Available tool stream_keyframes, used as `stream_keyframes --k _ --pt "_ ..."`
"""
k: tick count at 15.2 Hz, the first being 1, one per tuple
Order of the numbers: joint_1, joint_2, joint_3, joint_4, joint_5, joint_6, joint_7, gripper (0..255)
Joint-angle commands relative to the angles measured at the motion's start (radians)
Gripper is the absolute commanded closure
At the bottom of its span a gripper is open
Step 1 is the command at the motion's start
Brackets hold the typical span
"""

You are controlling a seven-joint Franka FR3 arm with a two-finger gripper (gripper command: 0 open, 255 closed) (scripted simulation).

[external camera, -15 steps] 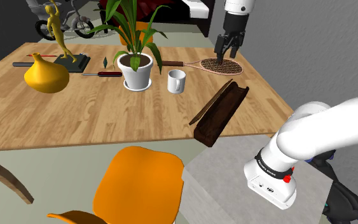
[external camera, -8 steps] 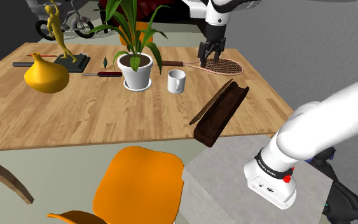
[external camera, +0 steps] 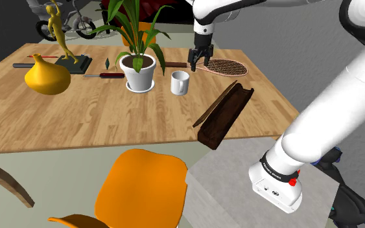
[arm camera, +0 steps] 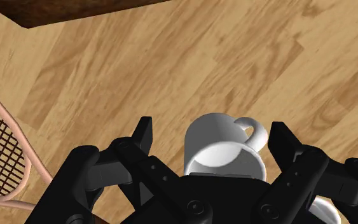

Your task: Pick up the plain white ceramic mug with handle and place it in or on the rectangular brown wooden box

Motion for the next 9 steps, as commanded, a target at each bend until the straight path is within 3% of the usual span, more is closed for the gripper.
stream_keyframes --k 1,8,9 --pt "-0.002 0.083 -0.003 0.058 0.006 0.023 -0.008 0" --pt "-0.013 0.355 -0.006 0.29 0.029 0.054 -0.03 0" --pt "-0.013 0.358 -0.005 0.28 0.03 0.066 -0.031 0"
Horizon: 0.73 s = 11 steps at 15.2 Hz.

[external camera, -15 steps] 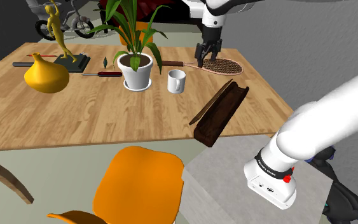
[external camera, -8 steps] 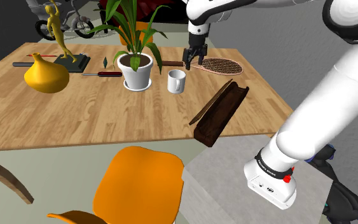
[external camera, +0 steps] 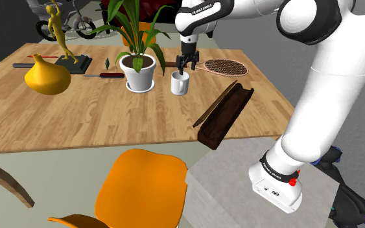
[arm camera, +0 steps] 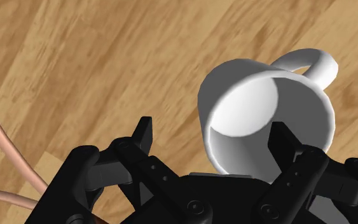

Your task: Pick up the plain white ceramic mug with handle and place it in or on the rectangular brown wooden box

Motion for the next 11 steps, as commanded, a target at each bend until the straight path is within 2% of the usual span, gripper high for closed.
stream_keyframes --k 1,7,11 --pt "-0.001 0.024 0.0 0.01 0.002 0.014 -0.002 0" --pt "-0.001 0.046 0.001 -0.037 0.005 0.083 -0.004 0" --pt "-0.001 0.046 0.001 -0.036 0.005 0.083 -0.004 0"
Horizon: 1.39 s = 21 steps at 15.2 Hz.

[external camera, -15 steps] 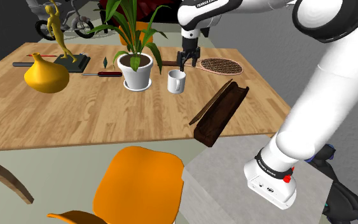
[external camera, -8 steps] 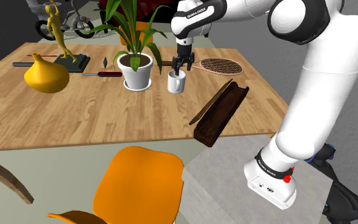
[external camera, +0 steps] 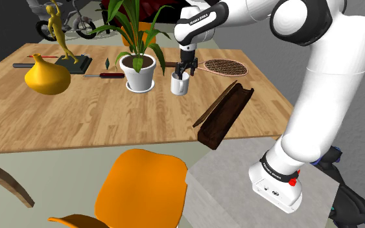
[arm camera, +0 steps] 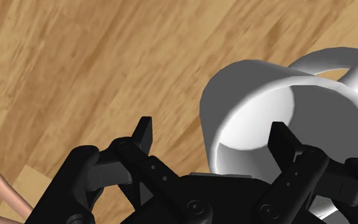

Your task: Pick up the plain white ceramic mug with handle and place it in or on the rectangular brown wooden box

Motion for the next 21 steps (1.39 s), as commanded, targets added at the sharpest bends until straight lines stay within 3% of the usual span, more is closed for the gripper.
stream_keyframes --k 1,4,5,14,21 --pt "0.0 0.0 0.0 0.0 0.0 0.001 0.0 0" --pt "0.0 0.0 0.0 0.0 0.0 0.0 0.0 0" --pt "0.0 0.0 0.0 0.0 0.0 0.0 0.0 255" --pt "0.0 0.0 0.0 0.0 0.0 0.001 0.0 255" --pt "0.001 -0.038 -0.001 0.044 -0.004 -0.081 0.003 255"
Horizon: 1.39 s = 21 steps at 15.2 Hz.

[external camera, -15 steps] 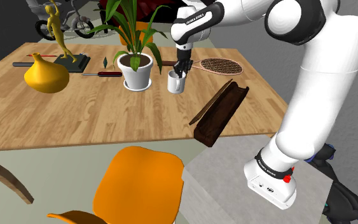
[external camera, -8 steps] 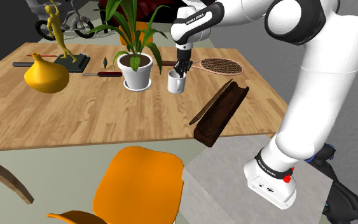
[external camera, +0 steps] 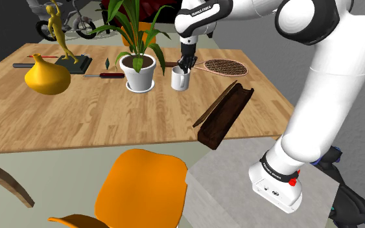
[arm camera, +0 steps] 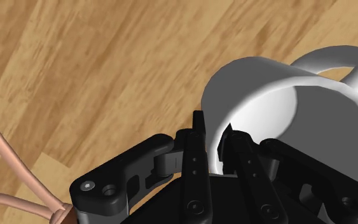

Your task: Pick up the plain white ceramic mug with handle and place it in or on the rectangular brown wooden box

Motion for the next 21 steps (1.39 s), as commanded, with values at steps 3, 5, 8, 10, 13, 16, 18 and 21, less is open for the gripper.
stream_keyframes --k 3,5,8,10,13,16,18,21 --pt "0.0 -0.015 -0.001 0.031 -0.002 -0.046 0.002 255" --pt "0.0 -0.024 -0.001 0.047 -0.003 -0.071 0.002 255" --pt "0.0 -0.034 -0.001 0.073 -0.004 -0.107 0.004 255" --pt "0.0 -0.041 -0.001 0.092 -0.004 -0.132 0.004 255" --pt "0.0 -0.048 -0.002 0.121 -0.005 -0.17 0.005 255" --pt "0.0 -0.054 -0.002 0.154 -0.006 -0.208 0.006 255" --pt "0.0 -0.057 -0.002 0.177 -0.006 -0.234 0.006 255" --pt "0.0 -0.06 -0.002 0.213 -0.006 -0.273 0.007 255"
